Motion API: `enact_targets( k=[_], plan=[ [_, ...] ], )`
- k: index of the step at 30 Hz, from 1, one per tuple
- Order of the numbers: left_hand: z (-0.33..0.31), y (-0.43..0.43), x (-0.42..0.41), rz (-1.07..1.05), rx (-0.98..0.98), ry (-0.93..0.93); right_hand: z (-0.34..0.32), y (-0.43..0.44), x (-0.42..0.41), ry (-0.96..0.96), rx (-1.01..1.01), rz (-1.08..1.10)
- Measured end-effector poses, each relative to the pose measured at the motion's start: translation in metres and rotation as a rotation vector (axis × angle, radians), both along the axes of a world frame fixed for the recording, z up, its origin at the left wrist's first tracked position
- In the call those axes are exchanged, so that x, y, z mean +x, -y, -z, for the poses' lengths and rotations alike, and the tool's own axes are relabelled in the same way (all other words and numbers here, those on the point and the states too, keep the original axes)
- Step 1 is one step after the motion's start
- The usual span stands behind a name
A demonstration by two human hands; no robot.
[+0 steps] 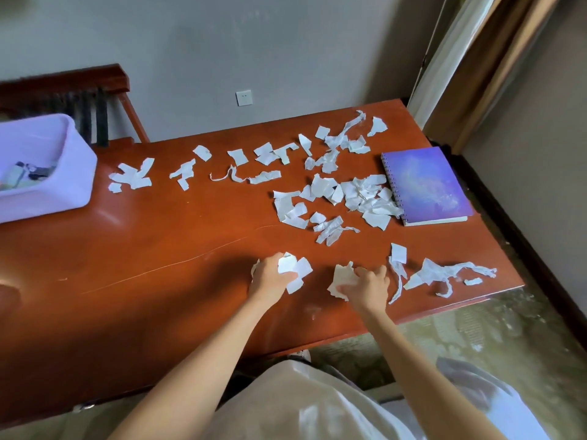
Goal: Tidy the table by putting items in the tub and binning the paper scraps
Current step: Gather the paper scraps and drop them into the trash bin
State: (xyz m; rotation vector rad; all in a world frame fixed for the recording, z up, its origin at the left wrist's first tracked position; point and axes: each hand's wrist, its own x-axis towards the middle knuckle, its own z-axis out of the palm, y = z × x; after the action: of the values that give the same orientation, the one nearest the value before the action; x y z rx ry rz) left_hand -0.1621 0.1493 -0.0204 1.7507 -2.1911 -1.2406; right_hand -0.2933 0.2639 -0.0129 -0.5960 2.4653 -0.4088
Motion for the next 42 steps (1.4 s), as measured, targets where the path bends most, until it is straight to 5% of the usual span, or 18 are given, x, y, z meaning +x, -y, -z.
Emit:
enact_targets(
  k=[11, 24, 38, 42],
  plan=[
    [-0.002, 0.017, 0.048, -0.353, 0.026, 0.024, 0.006, 0.028, 0.011, 0.124, -0.166, -0.003],
    [0.014, 0.005, 0.034, -0.260, 0.039, 0.145, 0.008, 0.038, 0.012, 0.140, -0.202, -0.088],
    [-0.009, 0.094, -0.070, -0.034, -0.121, -0.048, -0.004, 0.078, -0.031, 0.141, -0.250, -0.060],
    [-0.003, 0.109, -0.090, 0.044, -0.175, 0.119, -0.006, 0.091, -0.041, 0.162, -0.264, -0.042]
  ],
)
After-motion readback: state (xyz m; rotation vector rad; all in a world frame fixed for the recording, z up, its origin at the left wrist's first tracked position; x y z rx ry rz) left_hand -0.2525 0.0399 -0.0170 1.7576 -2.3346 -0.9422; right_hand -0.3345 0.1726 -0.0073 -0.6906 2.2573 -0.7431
